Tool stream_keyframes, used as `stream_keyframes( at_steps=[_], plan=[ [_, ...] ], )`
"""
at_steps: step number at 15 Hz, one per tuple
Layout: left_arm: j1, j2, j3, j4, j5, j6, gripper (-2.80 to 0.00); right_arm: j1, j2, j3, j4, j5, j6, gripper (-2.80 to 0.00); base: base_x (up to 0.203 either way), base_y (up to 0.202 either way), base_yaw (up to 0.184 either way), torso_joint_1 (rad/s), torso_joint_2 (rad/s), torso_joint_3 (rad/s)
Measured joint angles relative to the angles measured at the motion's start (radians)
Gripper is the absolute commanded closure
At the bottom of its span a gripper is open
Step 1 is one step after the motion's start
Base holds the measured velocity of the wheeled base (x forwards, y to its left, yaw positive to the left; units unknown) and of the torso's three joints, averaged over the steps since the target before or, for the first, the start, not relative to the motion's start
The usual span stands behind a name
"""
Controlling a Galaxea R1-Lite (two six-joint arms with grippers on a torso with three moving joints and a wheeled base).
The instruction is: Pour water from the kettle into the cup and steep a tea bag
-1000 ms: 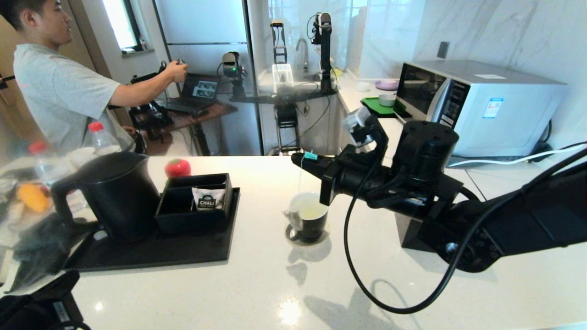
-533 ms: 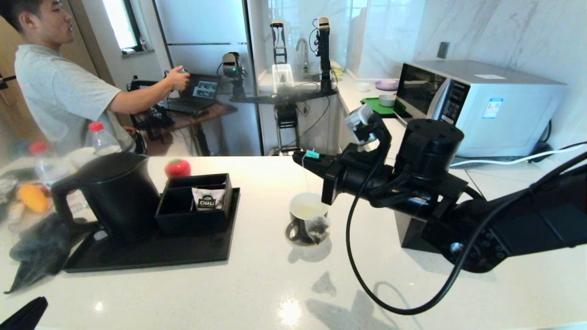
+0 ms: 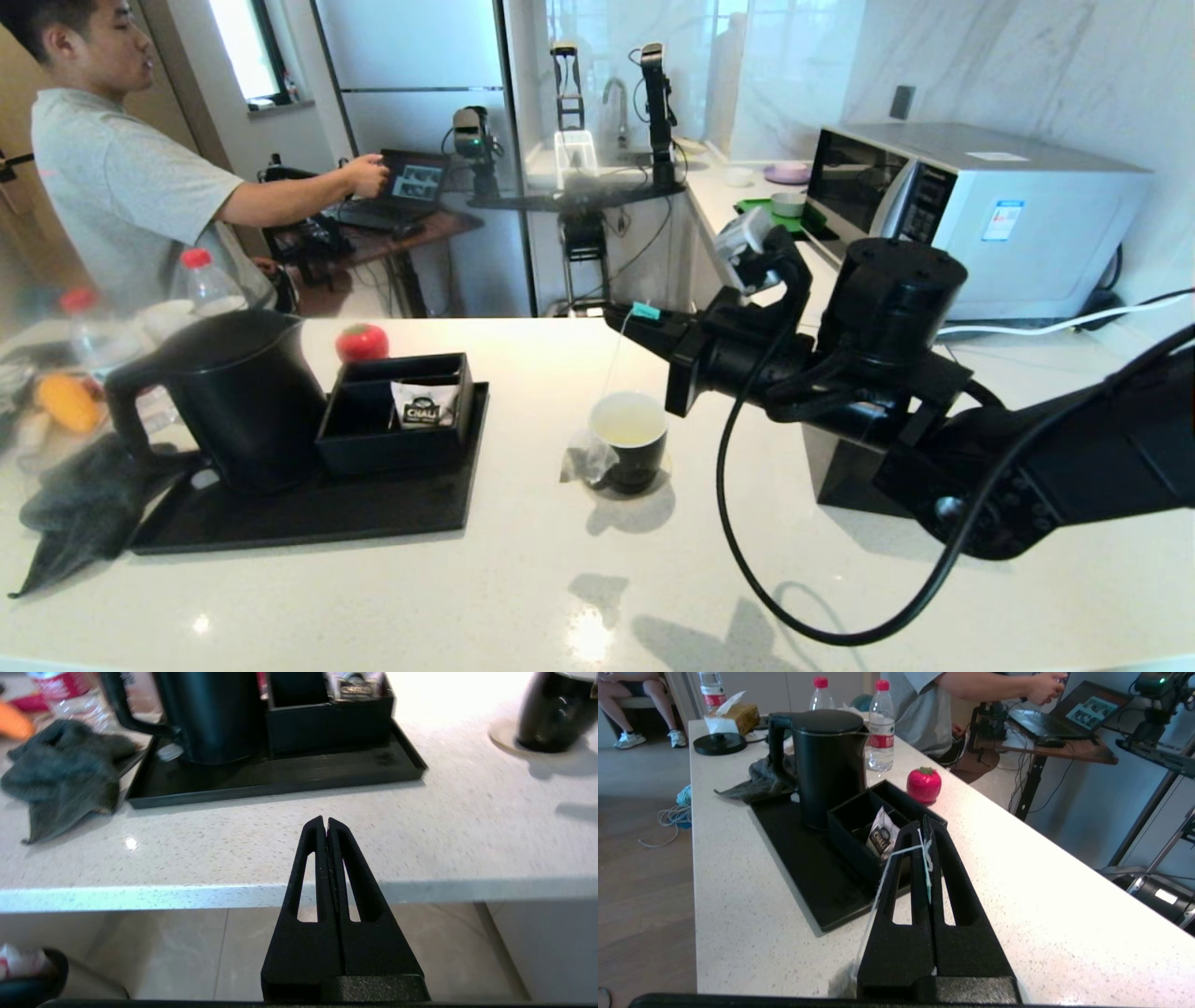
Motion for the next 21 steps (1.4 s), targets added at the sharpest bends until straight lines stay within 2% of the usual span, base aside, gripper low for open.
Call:
stream_keyframes(
  at_steps=[3,9,17,21],
  plan=[
    [0.003,-0.069,0.004,0.014,-0.014,0.015,0.0,-0.002,-0.012,0.012,0.0,0.001,0.0,0.0,0.0,0.0,0.0,0.0,0.0,0.0],
    [0.003,-0.094,0.005,0.014,-0.014,0.014,0.0,-0.033,-0.008,-0.01,0.004,0.005,0.007,0.0,0.0,0.0,0.0,0.0,0.0,0.0],
    [0.003,-0.094,0.005,0.014,-0.014,0.012,0.0,-0.048,0.053,-0.205,0.085,0.005,0.009,0.0,0.0,0.0,0.0,0.0,0.0,0.0],
    [0.003,-0.094,0.005,0.014,-0.014,0.011,0.0,-0.052,0.098,-0.231,0.096,0.003,0.005,0.0,0.0,0.0,0.0,0.0,0.0,0.0]
  ],
)
